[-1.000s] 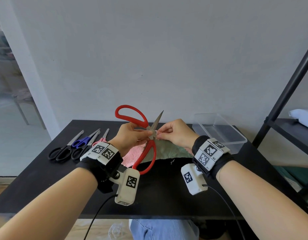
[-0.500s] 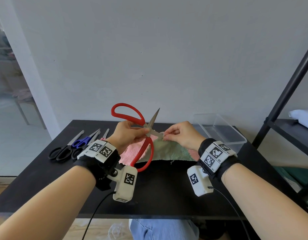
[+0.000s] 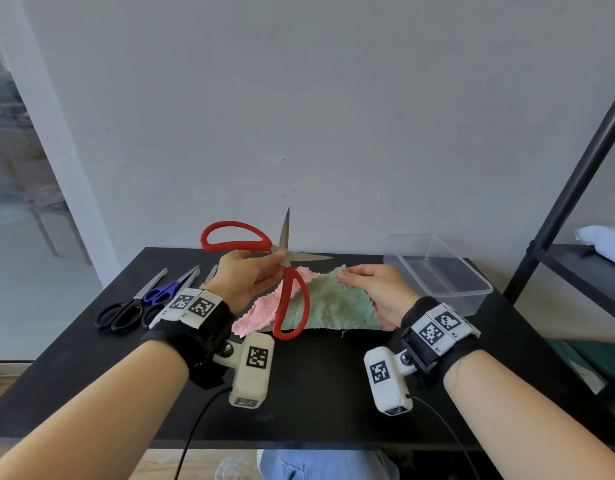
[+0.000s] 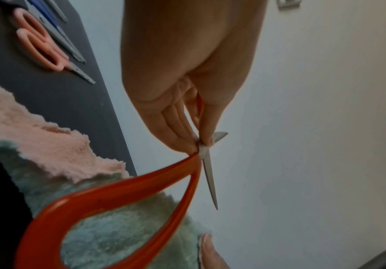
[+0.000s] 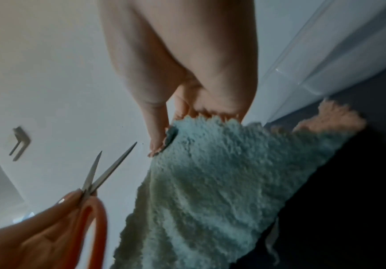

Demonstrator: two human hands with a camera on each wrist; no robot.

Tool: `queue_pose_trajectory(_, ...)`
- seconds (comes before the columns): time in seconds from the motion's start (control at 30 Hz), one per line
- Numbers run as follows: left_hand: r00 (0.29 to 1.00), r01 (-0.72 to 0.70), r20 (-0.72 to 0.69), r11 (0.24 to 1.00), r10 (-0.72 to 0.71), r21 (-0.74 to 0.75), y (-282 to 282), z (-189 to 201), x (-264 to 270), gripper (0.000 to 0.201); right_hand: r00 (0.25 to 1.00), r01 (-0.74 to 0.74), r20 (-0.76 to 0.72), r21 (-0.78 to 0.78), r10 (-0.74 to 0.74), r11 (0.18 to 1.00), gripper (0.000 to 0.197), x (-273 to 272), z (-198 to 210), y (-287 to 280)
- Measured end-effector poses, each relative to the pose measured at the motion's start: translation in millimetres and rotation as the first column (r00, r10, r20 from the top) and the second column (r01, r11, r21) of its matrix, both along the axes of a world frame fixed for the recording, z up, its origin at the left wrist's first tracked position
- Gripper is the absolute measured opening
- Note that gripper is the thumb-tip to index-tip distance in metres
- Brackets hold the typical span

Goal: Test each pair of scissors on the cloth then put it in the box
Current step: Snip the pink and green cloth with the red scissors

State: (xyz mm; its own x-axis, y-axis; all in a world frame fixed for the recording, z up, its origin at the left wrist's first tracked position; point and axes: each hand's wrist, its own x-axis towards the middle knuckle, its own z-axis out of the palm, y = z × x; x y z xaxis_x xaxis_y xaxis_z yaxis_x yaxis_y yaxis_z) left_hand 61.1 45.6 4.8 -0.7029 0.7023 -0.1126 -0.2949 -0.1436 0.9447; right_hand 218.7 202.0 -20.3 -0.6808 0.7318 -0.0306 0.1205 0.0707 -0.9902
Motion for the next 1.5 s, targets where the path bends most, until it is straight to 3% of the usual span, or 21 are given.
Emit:
queue_pose_trajectory(0.17, 0.994, 0.013, 0.108, 1.0, -0.014, 0.006, 5, 1, 2, 0.011, 0.988, -0.113, -0.14, -0.323, 0.071, 0.94, 0.023, -4, 11, -5)
queue_pose_trajectory(0.3, 0.988, 0.033, 0.153, 0.999, -0.035, 0.017, 9, -1, 5, 0.013, 0.967, -0.18, -0.242, -0.439, 0.077, 0.88, 0.032, -10, 18, -11)
queue_pose_trajectory(0.87, 0.987, 0.09, 0.133, 0.995, -0.094, 0.037, 14, 2, 19, 0.008, 0.947, -0.097, -0.318, -0.409, -0.042, 0.907, 0.029, -24, 19, -32)
queue_pose_trajectory(1.0, 0.989, 0.058, 0.132, 0.997, -0.064, 0.049, 17, 1, 18, 0.021, 0.941, -0.115, -0.336, -0.44, -0.045, 0.891, 0.031, -25, 23, -33)
queue_pose_trajectory(1.23, 0.989, -0.007, 0.147, 0.999, 0.001, 0.043, 19, -5, 16, 0.01, 0.946, -0.188, -0.325, -0.483, 0.024, 0.855, 0.037, -26, 18, -31)
queue_pose_trajectory(1.37, 0.989, 0.028, 0.147, 0.999, -0.033, 0.032, 20, -6, 17, 0.022, 0.95, -0.099, -0.307, -0.448, -0.05, 0.889, 0.032, -27, 15, -33)
queue_pose_trajectory(1.5, 0.989, 0.061, 0.129, 0.998, -0.065, 0.033, 20, -5, 18, 0.021, 0.952, -0.065, -0.296, -0.438, -0.075, 0.897, 0.037, -28, 14, -33)
